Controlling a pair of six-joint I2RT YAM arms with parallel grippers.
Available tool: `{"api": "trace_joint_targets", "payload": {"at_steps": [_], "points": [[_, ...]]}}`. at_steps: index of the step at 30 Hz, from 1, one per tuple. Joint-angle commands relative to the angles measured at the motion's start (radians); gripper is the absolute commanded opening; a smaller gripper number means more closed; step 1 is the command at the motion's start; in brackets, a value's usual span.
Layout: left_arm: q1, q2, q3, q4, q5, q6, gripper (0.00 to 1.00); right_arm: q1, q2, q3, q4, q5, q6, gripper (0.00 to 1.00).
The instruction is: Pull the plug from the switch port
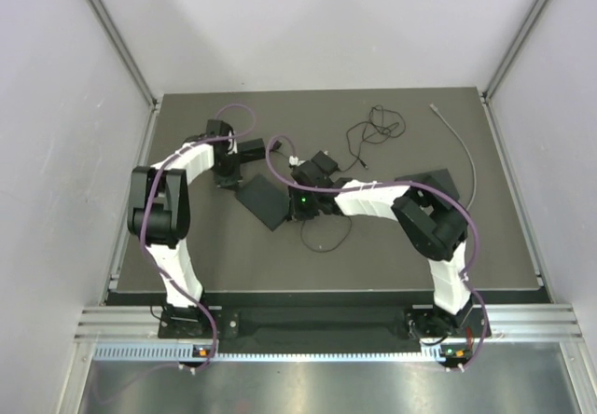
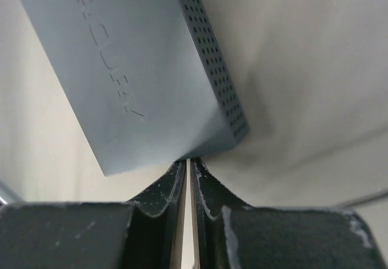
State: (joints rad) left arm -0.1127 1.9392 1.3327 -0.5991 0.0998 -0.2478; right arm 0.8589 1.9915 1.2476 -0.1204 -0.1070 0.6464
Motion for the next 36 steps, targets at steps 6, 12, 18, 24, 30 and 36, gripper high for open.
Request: {"api": "trace_joint_targets", "payload": {"at_steps": [6,12,18,24,30,36], "points": [[-0.001,-0.250,-0.282,0.091,0.069,-0.090,0.00,0.012,0.087,0.186,0.019,0.040,-0.105,0.08],[-0.001,-0.382,-0.369,0.099,0.034,-0.113,0.01,0.000,0.122,0.291,-0.036,0.035,-0.154,0.07],[0.001,-0.413,-0.311,0.062,-0.044,-0.087,0.06,-0.009,0.000,0.224,-0.054,0.073,-0.183,0.11],[-0.002,-0.516,-0.293,0.065,-0.029,-0.077,0.17,-0.058,-0.187,0.168,-0.119,0.124,-0.258,0.46],[-0.034,-0.605,-0.317,0.091,0.106,-0.084,0.26,-0.194,-0.247,0.156,-0.183,0.023,-0.300,0.68],[-0.122,-0.592,-0.310,0.145,0.276,-0.091,0.30,-0.299,-0.198,0.135,-0.176,-0.120,-0.283,0.85]]}}
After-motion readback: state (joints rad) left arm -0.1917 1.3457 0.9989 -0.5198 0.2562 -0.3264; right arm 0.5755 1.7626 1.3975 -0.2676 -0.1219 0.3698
